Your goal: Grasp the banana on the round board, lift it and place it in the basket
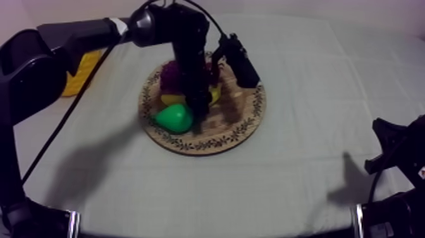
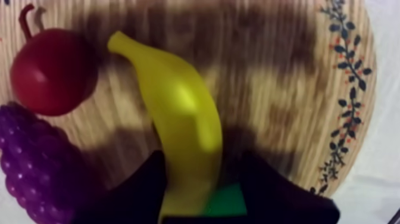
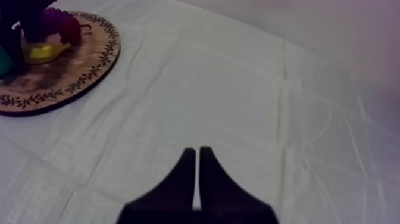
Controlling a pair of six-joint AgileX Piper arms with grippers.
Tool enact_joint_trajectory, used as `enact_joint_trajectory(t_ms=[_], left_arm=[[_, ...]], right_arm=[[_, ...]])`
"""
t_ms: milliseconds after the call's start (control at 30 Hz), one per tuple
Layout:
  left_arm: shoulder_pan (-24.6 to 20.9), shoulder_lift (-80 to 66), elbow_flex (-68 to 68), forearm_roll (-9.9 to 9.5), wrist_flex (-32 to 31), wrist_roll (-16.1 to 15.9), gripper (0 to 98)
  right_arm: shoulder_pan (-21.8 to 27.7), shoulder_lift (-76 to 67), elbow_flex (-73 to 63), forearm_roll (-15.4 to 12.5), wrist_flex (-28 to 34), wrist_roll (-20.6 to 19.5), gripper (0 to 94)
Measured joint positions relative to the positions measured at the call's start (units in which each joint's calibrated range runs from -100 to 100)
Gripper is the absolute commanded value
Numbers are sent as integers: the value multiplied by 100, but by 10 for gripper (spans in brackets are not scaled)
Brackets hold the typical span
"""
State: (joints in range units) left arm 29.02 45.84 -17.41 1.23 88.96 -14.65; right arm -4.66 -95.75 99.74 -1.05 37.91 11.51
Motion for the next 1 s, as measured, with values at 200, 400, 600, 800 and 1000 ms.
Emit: enact_joint_trajectory(t_ms=[200, 400, 600, 800, 1000], left_arm=[[3, 116, -6, -5, -140, 39, 353], [4, 56, 4, 1, -158, 54, 327], [-1, -365, -42, 7, -67, 52, 322], [-72, -960, -48, -22, 225, 75, 328], [-149, -1656, -56, -123, 537, 109, 328]], right_arm=[[0, 0, 0, 0, 0, 0, 4], [0, 0, 0, 0, 0, 0, 4], [0, 0, 0, 0, 0, 0, 4], [0, 0, 0, 0, 2, 0, 4], [0, 0, 0, 0, 2, 0, 4]])
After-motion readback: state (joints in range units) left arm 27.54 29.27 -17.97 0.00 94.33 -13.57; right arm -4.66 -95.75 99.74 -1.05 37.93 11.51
